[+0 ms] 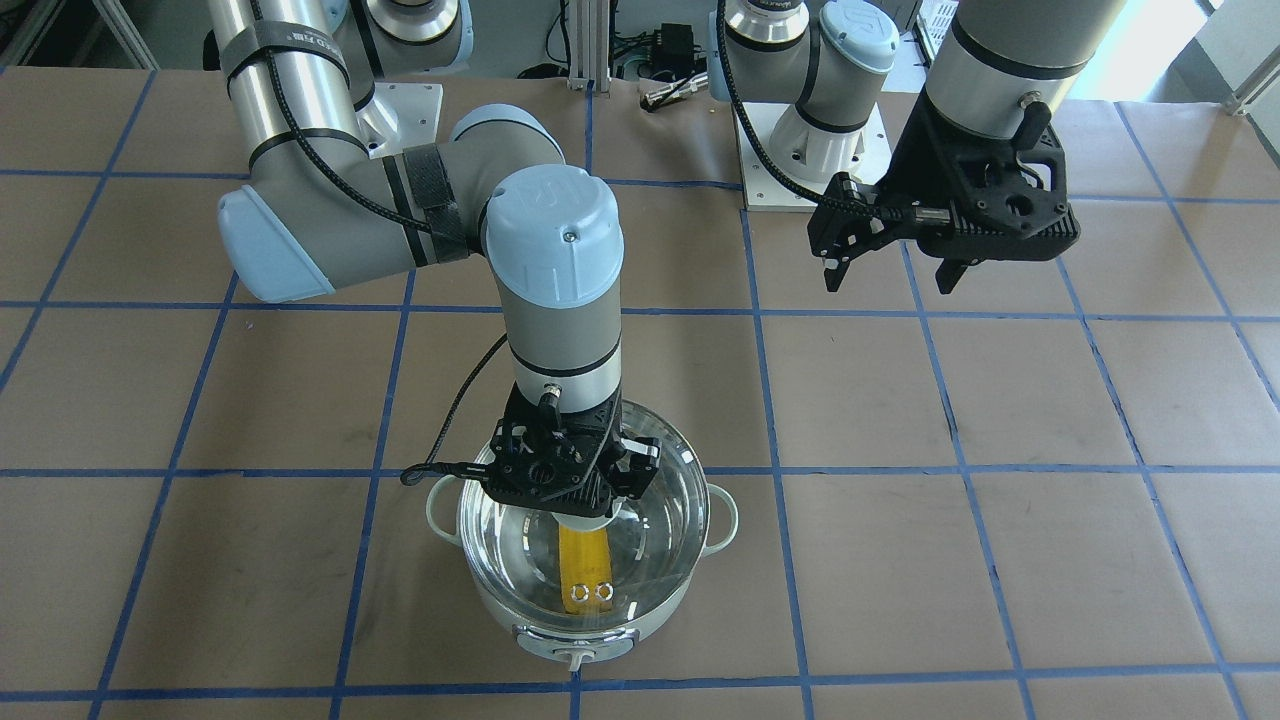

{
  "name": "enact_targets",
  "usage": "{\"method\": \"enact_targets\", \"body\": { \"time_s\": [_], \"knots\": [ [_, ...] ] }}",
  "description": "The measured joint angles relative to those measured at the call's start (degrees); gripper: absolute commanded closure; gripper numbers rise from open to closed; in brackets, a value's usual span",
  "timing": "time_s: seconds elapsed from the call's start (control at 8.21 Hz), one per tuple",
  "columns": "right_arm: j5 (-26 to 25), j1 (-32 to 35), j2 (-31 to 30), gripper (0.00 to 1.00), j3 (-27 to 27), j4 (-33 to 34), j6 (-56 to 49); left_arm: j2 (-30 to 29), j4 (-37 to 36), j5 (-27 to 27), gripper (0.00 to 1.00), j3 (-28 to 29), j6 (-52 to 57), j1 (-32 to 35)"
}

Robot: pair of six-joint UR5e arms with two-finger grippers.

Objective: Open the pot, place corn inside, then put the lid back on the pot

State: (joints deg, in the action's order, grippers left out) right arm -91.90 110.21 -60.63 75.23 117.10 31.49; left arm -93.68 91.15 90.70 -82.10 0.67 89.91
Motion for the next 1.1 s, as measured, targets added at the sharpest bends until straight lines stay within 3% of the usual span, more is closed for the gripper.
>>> {"method": "enact_targets", "body": {
  "time_s": [1.1],
  "knots": [
    [0.1, 0.0, 0.1, 1.0, 0.7, 0.2, -0.4, -0.9, -0.7, 0.0, 0.0, 0.0, 0.0, 0.0]
  ]
}}
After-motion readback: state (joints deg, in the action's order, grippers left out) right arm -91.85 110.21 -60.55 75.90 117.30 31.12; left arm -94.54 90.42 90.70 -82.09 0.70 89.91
